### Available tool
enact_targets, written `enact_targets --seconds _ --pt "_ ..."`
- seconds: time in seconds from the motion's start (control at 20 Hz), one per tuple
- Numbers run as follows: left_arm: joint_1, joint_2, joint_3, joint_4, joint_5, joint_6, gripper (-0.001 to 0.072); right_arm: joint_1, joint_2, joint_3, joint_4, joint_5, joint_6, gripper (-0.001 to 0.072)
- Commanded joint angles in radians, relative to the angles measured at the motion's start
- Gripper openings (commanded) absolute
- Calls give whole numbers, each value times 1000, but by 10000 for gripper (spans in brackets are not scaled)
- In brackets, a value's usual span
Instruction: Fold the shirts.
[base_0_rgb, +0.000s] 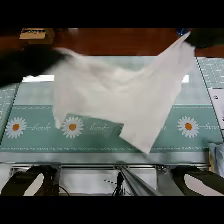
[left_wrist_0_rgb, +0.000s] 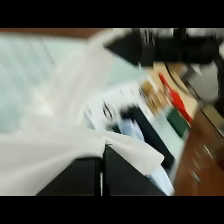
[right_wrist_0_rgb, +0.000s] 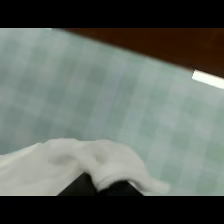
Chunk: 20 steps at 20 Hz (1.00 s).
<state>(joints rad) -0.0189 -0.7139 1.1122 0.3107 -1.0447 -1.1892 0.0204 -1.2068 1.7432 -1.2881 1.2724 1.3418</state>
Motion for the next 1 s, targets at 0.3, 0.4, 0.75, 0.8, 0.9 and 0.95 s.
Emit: enact_targets --seconds 0.3,0.4,0.75,0.8,0.9,0.95 --pt "606 262 511 121 -249 -202 19 -1 656 3 -184 -329 153 22" --pt "615 262 638 222 -344 -297 18 -1 732 3 -335 -241 217 22" --pt "610 261 761 552 -749 -331 18 0 730 3 -531 269 165 23" --pt "589 262 743 596 -763 -357 18 9 705 3 -552 313 171 22" --pt "567 261 686 606 -763 -389 18 50 641 3 -531 340 163 22" --pt "568 262 634 599 -763 -394 18 61 590 3 -526 377 140 22"
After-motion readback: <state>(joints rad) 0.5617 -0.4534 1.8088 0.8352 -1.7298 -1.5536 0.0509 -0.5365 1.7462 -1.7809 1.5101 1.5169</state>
